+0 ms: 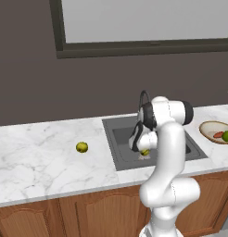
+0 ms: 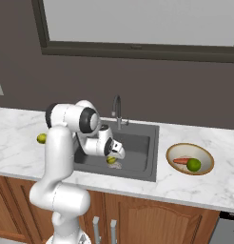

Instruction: There is a mixed pile of frozen fruits and vegetables on the counter. Locate all the frozen vegetables and place the items in a bowl on the counter. Take all the frozen fruits and defrost them in a running sink.

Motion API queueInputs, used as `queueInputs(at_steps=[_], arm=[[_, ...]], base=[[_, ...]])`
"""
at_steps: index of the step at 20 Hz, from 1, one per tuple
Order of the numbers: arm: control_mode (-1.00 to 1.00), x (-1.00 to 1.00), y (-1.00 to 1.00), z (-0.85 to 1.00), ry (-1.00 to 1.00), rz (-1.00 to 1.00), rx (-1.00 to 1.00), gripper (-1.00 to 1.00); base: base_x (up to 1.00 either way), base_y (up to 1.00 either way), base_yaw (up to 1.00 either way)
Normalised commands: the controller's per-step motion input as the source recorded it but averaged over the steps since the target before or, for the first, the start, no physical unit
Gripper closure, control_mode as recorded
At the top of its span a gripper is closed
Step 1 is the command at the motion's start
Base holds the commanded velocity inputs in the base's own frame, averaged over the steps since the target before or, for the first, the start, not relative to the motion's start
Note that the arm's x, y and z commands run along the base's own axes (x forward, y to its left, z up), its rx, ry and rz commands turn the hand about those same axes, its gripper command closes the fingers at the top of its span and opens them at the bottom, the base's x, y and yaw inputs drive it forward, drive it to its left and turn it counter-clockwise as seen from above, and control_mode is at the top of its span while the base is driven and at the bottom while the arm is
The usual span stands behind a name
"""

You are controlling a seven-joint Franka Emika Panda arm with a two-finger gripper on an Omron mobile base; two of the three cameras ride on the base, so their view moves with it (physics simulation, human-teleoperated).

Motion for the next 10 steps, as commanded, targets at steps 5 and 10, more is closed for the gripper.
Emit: queueInputs(at_steps=[5,10], arm=[[-1.00,0.09,0.00,-0.24,-0.01,0.00,0.00,1.00],[-1.00,0.05,0.00,-0.16,0.00,0.00,0.02,1.00]], base=[[0.00,0.00,0.00],[0.00,0.00,0.00]])
